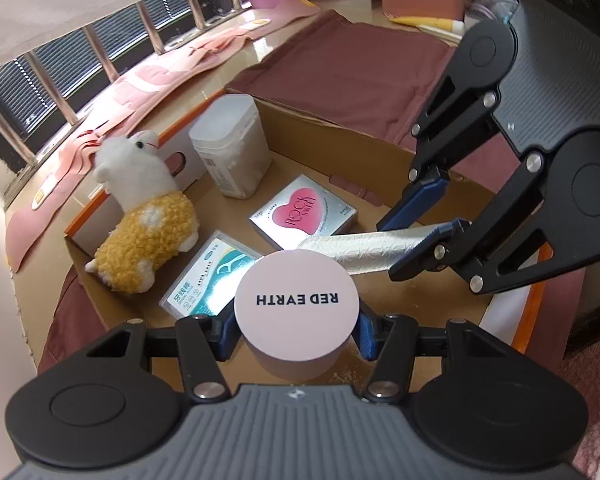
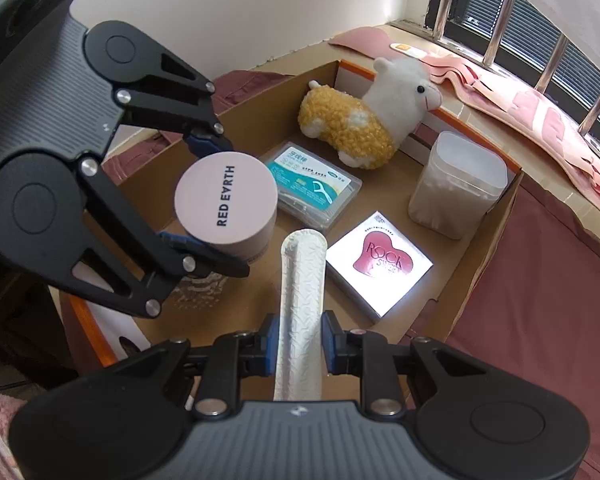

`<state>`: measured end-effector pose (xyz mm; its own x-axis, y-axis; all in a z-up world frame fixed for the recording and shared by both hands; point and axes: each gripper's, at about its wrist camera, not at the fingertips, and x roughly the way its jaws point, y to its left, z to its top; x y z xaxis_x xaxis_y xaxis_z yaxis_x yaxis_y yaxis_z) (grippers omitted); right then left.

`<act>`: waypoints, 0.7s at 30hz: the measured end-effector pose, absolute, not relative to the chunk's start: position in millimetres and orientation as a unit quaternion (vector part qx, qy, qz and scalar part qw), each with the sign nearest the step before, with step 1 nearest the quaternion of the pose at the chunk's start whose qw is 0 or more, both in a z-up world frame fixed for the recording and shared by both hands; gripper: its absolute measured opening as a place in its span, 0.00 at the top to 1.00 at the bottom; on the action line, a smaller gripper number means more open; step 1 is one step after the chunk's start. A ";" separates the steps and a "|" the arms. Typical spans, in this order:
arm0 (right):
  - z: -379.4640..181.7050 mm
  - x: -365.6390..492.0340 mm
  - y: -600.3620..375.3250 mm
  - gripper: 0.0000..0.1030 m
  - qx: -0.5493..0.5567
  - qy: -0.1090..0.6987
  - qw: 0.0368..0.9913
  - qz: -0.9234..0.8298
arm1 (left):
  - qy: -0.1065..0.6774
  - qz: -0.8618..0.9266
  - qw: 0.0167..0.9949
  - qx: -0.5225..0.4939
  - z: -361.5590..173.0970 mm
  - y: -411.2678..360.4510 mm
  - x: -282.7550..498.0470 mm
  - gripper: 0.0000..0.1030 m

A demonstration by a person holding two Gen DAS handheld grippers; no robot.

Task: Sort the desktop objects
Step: 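Lower the jar with left gripper while right lowers the strip into the box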

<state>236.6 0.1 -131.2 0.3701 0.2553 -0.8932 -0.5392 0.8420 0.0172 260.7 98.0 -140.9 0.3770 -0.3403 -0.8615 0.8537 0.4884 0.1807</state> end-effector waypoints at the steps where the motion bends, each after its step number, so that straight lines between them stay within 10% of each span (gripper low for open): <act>1: -131.2 237.0 -0.2 0.79 -0.141 0.506 0.815 0.243 | 0.400 -0.391 0.763 0.324 -142.6 97.2 261.7 0.46; 21: -128.9 242.6 -3.4 0.79 -0.115 0.508 0.822 0.230 | 0.425 -0.405 0.721 0.368 -169.7 86.0 270.5 0.46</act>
<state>242.6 -3.4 -128.9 0.3769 0.2615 -0.8886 -0.4957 0.8673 0.0450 270.5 86.0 -169.7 0.3103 -0.2714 -0.9111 0.8973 0.4002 0.1863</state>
